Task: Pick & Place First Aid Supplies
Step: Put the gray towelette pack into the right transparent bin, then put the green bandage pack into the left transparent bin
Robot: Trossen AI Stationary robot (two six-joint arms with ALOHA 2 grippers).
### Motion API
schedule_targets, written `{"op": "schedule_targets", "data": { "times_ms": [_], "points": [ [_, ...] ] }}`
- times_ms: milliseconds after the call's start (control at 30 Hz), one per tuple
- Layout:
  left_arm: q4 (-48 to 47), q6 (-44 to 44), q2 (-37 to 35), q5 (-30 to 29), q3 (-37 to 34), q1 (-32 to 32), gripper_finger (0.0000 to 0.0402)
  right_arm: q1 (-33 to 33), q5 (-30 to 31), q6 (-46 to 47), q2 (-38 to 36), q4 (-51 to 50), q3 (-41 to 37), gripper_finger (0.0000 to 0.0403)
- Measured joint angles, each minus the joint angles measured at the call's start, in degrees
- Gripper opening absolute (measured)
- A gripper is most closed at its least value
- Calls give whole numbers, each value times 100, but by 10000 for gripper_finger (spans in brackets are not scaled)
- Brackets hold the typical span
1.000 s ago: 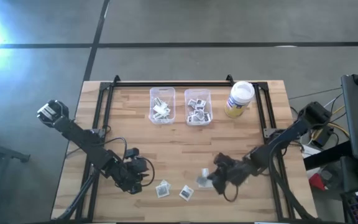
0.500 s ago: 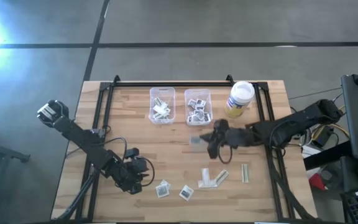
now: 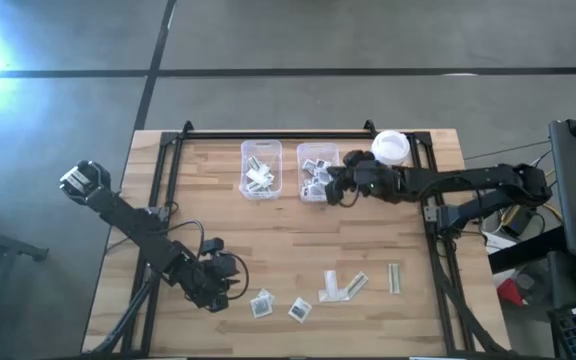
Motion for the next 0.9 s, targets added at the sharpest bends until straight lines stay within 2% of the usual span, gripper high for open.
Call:
{"op": "schedule_targets", "data": {
  "times_ms": [233,567,900],
  "points": [
    [0,2,0,0,0,4,106,-323,-26,-137,406,7,0,8],
    [0,2,0,0,0,4,106,-343,-39,-26,1291,15,0,8],
    [0,2,0,0,0,4,106,-343,-40,66,1298,9,0,9]
  ]
}}
